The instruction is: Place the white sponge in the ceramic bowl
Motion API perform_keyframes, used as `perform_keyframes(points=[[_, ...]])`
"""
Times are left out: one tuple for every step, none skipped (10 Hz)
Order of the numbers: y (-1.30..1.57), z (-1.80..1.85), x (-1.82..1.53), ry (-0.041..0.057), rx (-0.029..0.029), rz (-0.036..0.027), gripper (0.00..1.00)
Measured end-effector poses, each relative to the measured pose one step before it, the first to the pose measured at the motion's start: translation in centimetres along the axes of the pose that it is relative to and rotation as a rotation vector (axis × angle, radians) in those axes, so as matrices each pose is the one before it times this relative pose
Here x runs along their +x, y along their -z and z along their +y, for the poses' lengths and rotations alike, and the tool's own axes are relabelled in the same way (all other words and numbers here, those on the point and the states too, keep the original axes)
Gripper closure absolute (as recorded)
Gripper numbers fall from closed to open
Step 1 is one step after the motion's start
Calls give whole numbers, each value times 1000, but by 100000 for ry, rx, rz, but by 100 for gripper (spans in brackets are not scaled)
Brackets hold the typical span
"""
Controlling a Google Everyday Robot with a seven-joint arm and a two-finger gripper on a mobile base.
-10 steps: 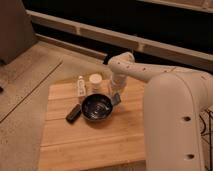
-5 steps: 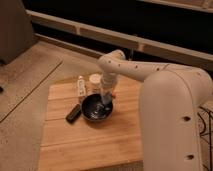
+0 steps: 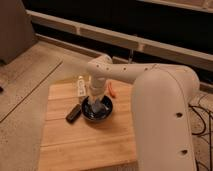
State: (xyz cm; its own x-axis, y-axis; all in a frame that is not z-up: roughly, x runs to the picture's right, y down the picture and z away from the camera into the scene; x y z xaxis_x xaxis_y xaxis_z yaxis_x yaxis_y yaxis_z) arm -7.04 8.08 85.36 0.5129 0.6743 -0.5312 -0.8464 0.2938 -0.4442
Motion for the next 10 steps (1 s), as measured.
perform_keyframes(points=[[-662,30,-345,422,-858,407,74],[-496,-445,-27,-728,-337,968,66],[-679,-438,-78,-992,-773,835,57],[-598,-288,32,-584,-779,1065,46],[-379,-123,-119,-138,-506,634,36],[-145,-149,-94,-305,-307,420,29],[-91,-119,-55,-230,-260,456,26],[-11,-83,-39,-195,-107,244,26],[64,-146,-109,-313,18,90,26],[109,-79,-106,-109,-52,-17,26]])
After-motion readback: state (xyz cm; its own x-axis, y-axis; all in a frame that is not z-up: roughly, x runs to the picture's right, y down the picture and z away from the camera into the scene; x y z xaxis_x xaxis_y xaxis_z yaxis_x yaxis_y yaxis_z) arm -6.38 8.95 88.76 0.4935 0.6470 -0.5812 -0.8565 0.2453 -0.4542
